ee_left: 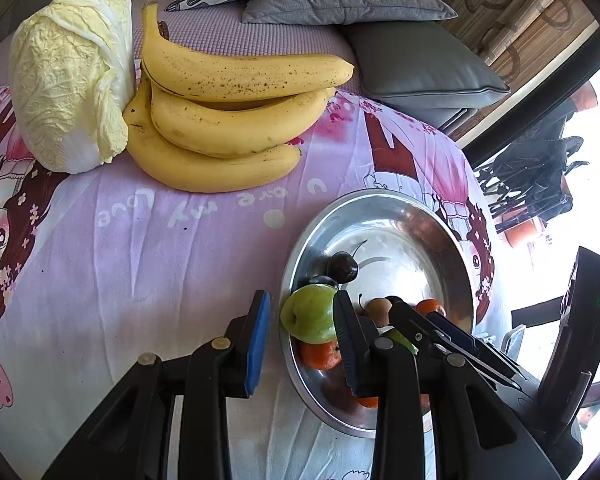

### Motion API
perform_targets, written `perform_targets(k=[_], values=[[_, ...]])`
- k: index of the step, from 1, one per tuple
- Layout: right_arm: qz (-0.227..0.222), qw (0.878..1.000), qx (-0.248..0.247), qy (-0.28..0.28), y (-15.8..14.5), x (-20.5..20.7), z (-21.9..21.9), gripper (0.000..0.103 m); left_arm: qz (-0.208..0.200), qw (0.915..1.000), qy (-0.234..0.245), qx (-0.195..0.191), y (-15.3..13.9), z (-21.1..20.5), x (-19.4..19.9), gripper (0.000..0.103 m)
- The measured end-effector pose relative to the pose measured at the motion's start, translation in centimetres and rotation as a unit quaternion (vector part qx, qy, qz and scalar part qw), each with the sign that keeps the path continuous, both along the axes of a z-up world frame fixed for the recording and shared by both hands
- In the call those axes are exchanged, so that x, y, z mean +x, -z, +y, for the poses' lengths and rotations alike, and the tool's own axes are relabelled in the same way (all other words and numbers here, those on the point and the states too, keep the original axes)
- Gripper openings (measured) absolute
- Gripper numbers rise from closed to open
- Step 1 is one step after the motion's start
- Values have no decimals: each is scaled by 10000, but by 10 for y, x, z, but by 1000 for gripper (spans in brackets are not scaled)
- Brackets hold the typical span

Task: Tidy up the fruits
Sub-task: 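Carry the lime and brown fruit into the steel bowl and open both tools, then withdraw both open tools back from the steel bowl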

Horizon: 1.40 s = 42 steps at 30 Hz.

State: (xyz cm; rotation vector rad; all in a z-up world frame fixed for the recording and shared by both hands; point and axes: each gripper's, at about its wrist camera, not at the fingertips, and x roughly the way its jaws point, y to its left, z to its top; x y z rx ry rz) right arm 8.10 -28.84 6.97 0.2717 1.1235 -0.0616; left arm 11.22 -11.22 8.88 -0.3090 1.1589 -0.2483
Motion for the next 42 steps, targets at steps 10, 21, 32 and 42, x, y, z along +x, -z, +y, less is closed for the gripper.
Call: perform_targets(k=[10, 21, 32, 42], values=[[36, 9996, -182, -210, -1, 3, 14, 79, 225, 9954, -565, 746, 12, 29, 0, 54], [184, 9986, -345, -368, 4, 4, 24, 102, 519, 9834, -965, 1449, 43, 56, -7, 82], [299, 9980, -290, -484, 12, 7, 25, 103, 558, 9803, -1173, 1486, 59, 62, -19, 98], [329, 9971, -311, -603, 12, 7, 27, 103, 582, 9757, -1412, 1574, 65, 73, -25, 98]])
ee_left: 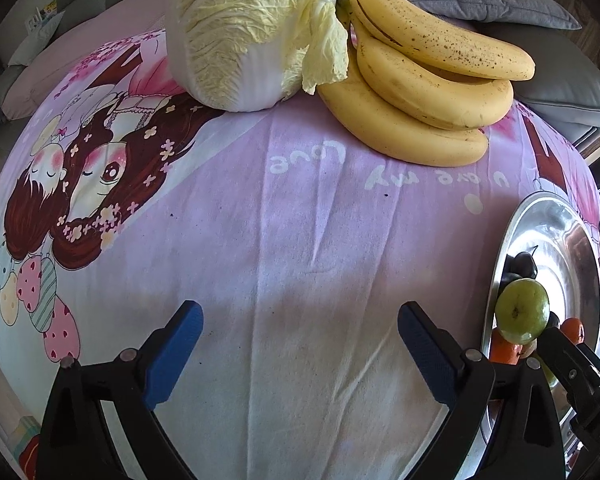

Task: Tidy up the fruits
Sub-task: 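Withdraw both open tools back from the steel bowl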

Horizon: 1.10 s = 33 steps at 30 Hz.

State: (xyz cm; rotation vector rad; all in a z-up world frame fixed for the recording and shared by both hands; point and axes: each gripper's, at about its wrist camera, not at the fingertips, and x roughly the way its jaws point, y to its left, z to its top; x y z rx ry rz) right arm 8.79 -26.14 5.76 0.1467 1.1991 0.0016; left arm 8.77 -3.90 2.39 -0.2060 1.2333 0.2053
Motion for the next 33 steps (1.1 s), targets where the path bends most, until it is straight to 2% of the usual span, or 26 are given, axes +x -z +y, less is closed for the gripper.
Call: perform_targets(k=[8, 22, 33], values=[[4, 9999, -41, -160, -7, -2, 17, 103, 114, 9979, 9, 644, -10, -11, -11, 98], [-61, 9997, -214, -143, -15, -7, 24, 103, 105, 9975, 53, 700, -16, -5, -23, 98], [-128, 9979, -591, -245, -13, -37, 47, 103, 106, 9984, 13, 558, -19, 13, -52, 98]])
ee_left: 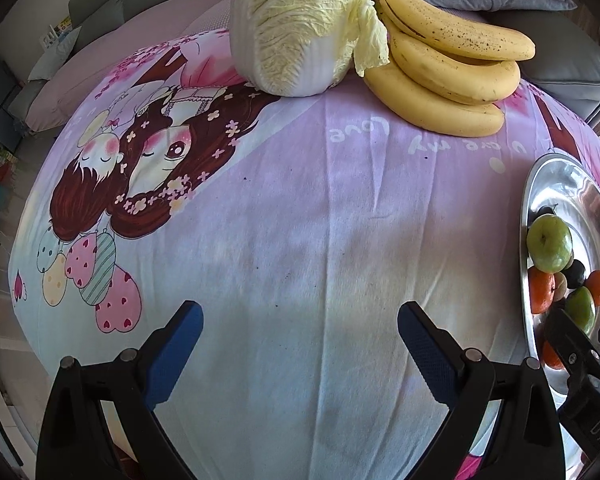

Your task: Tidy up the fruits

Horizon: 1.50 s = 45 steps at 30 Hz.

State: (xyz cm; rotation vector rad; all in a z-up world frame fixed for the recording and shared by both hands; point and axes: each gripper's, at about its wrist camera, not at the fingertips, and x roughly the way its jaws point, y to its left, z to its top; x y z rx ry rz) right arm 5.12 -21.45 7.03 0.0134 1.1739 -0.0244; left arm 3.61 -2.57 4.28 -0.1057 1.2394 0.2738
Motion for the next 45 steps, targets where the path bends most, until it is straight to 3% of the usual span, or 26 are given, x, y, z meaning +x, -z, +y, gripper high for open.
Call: perform_targets(k=[9, 20, 45], values=[[-164, 9998, -126, -8, 0, -29, 15, 103, -78, 9999, -104, 53, 0, 28, -34, 98], [-232, 9994, -240, 108, 3, -66, -4, 103, -160, 9998, 118, 25, 0, 33, -60, 98], [-251, 9996, -145, 27, 11, -73, -17, 103, 30, 9993, 331, -192, 10, 25, -49, 98]])
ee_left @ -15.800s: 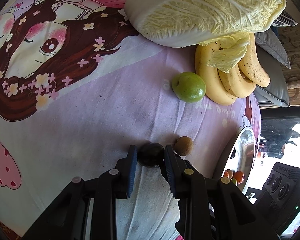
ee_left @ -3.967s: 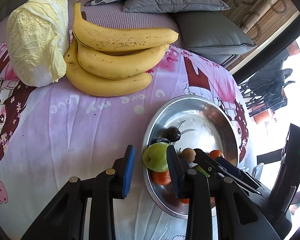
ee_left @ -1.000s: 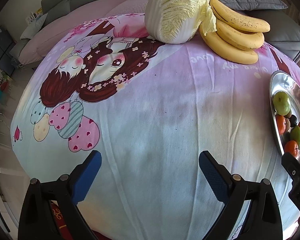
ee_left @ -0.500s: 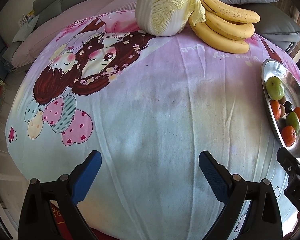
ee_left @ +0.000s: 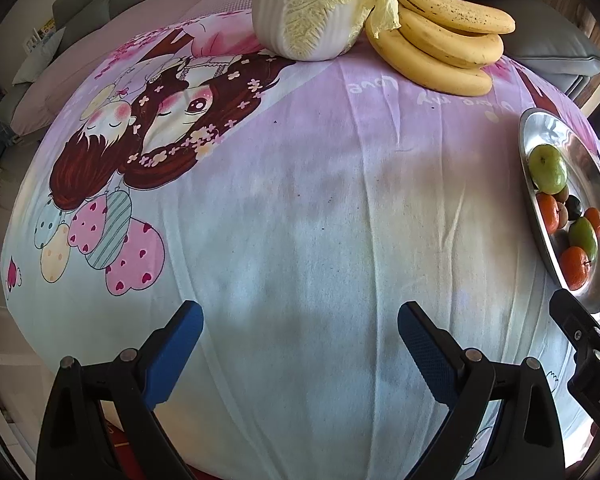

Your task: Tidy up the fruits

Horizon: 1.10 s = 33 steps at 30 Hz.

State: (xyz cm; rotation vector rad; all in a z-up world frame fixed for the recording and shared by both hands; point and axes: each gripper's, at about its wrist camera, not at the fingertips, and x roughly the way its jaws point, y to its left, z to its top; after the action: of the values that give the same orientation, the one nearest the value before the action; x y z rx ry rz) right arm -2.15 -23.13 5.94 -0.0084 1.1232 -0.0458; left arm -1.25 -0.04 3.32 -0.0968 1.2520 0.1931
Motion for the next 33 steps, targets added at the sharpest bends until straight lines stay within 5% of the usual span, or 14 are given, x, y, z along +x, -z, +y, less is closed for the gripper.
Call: perform_targets(k=[33], values=[[59, 10000, -9, 74, 4, 0, -1, 103, 84, 9999, -24, -80, 4, -3, 1, 98]])
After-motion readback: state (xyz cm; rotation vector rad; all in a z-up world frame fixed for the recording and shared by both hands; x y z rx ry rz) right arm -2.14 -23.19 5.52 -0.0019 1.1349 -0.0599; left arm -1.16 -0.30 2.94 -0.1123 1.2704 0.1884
